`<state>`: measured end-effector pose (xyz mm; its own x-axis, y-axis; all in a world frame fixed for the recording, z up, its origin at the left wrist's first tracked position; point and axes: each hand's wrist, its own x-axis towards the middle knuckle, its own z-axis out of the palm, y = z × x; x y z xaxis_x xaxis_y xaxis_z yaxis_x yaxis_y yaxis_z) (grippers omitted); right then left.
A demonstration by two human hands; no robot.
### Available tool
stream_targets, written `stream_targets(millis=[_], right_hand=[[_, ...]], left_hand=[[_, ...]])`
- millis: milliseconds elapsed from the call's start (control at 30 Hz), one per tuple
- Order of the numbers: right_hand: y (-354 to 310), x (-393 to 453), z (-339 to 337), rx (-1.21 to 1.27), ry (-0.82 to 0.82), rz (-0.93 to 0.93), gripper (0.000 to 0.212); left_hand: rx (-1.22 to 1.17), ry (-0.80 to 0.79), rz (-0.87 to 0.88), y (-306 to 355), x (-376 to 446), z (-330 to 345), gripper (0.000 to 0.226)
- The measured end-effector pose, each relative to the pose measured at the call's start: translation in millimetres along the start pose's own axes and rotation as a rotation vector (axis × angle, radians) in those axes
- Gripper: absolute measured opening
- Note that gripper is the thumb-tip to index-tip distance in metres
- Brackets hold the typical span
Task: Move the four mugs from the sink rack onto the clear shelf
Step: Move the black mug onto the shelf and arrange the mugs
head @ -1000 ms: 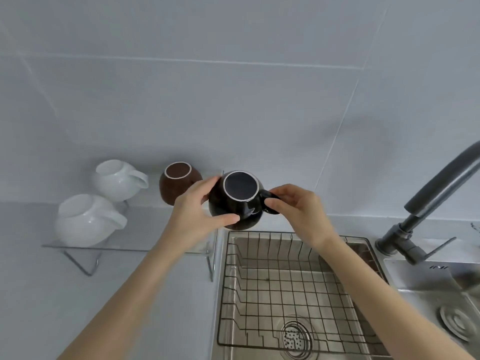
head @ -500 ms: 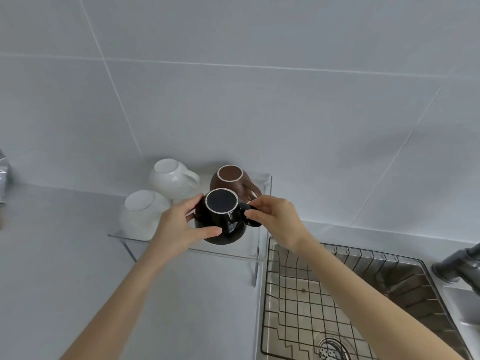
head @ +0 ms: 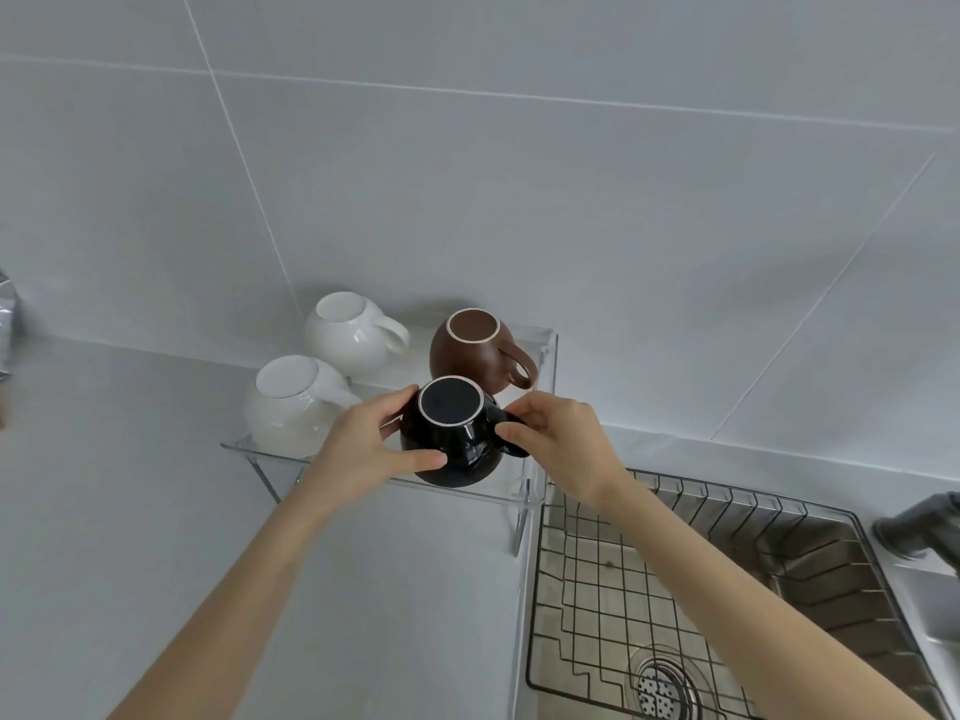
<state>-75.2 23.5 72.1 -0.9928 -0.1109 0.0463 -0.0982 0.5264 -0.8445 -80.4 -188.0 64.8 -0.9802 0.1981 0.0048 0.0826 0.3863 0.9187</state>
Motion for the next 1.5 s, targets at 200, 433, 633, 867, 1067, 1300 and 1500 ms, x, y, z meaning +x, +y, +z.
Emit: stream_targets(millis=[200,433,633,867,1067,1300,1500], right_hand=[[1,1,-1,-0.038,-0.018,-0.004,0.011],[-2,-2,-7,0.016,-0.100,-0.002,0.017],[5,-14,-10,-0.042,-0.023,-0.072,0.023],[7,-7,-14,-0.038,0.001,-0.088,0.019],[7,-2,-15,-0.035,-0.005,-0.090,0.020],[7,-3,-15,-0.050,0.002,-0.108,0.019],[6,-3,-16,-0.048,-0.010,-0.090,0.017]], left_hand=[[-0.034,-0.017,0.003,-2,0,1,0.079],[-0.028,-0.017,-0.005,-3,0,0,0.082],[-0.043,-0.044,-0.022,-6,0,2,0.094],[-0.147,-0.023,-0.032,-9,-2,2,0.083],[-0.129,-0.002,-0.005,-6,-7,5,0.080],[-0.148,0.018,-0.011,-7,-7,7,0.079],[-0.092,-0.038,-0.024,-2,-6,4,0.080]])
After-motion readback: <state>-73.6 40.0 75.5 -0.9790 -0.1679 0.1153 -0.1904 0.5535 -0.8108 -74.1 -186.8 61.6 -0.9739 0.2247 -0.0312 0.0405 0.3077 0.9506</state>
